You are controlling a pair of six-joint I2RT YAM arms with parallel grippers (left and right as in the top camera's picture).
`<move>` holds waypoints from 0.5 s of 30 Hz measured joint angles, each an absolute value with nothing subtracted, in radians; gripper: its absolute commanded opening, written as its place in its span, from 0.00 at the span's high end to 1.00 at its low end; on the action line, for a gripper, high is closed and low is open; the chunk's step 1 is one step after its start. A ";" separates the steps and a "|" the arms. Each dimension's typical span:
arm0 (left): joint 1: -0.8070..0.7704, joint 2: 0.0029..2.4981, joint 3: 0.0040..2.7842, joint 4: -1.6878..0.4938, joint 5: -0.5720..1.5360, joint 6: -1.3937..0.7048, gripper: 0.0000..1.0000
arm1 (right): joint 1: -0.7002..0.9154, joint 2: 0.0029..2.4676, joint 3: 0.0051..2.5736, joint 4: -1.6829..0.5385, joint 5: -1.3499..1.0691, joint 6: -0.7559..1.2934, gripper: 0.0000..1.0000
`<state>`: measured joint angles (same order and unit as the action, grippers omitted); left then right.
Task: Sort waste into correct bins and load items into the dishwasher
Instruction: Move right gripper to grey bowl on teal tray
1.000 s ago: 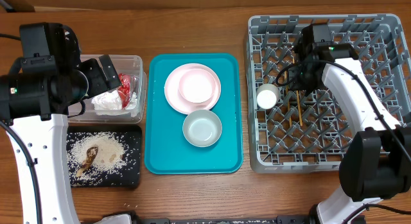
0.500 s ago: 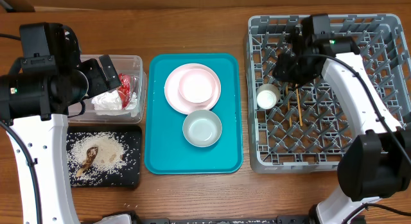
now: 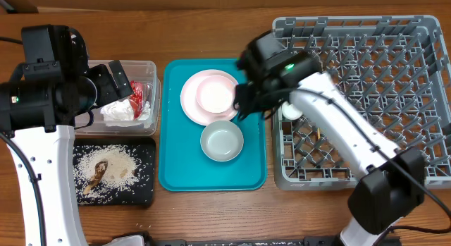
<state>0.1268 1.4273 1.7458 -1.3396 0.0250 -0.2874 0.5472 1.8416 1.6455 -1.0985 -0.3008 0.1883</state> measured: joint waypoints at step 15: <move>0.127 1.427 1.746 -1.340 0.025 -0.287 0.00 | 0.830 1.842 1.441 -0.807 -0.110 0.311 0.67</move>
<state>0.1268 1.4273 1.7458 -1.3396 0.0250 -0.2874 0.8295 1.8416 1.4406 -0.8070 -0.1097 0.3115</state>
